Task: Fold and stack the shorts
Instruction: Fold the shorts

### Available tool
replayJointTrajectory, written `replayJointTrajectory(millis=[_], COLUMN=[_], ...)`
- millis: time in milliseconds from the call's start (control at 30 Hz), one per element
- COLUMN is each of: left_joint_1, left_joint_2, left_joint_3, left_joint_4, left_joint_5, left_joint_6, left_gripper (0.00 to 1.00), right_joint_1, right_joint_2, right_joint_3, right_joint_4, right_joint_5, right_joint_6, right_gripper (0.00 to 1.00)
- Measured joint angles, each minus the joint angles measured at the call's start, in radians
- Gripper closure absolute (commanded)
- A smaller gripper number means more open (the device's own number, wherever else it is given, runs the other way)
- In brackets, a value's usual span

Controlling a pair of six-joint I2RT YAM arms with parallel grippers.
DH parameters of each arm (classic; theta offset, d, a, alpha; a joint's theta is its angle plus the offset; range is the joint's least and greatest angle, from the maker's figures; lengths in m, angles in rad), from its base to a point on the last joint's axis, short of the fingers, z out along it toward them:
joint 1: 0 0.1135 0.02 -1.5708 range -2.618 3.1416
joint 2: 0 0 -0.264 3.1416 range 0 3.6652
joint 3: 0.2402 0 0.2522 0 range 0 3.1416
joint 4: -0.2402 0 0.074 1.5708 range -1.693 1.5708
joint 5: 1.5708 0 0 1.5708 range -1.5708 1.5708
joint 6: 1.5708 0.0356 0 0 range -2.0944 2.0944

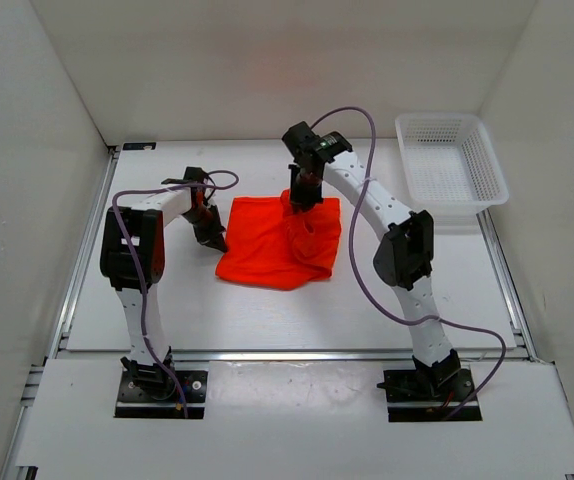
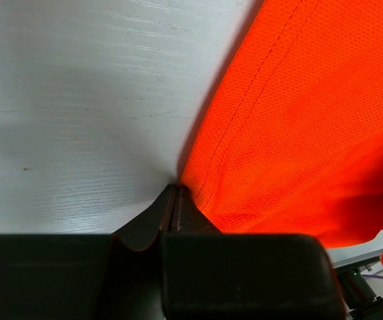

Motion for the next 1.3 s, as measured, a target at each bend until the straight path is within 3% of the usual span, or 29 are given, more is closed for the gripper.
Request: replayJointTrajectory(millis=[800, 1100, 1300], left_joint_1=[0.042, 0.106, 0.11], left_joint_2=[-0.039, -0.089, -0.127], left_joint_3=[-0.064, -0.131, -0.146], left_joint_4=[0.033, 0.034, 0.03], left_joint_5=[0.012, -0.009, -0.032], left_joint_6=[-0.016, -0.017, -0.014], left_gripper=[0.9, 0.9, 0.9], right_joint_1=[0.041, 0.012, -0.033], right_joint_2=[0.109, 0.029, -0.132], right_joint_3=[0.105, 0.002, -0.131], right_joint_4=[0.171, 0.166, 0.149], right_joint_5=[-0.148, -0.128, -0.092], right_joint_6=[0.081, 0.03, -0.01], right_gripper=[0.99, 0.99, 0.99])
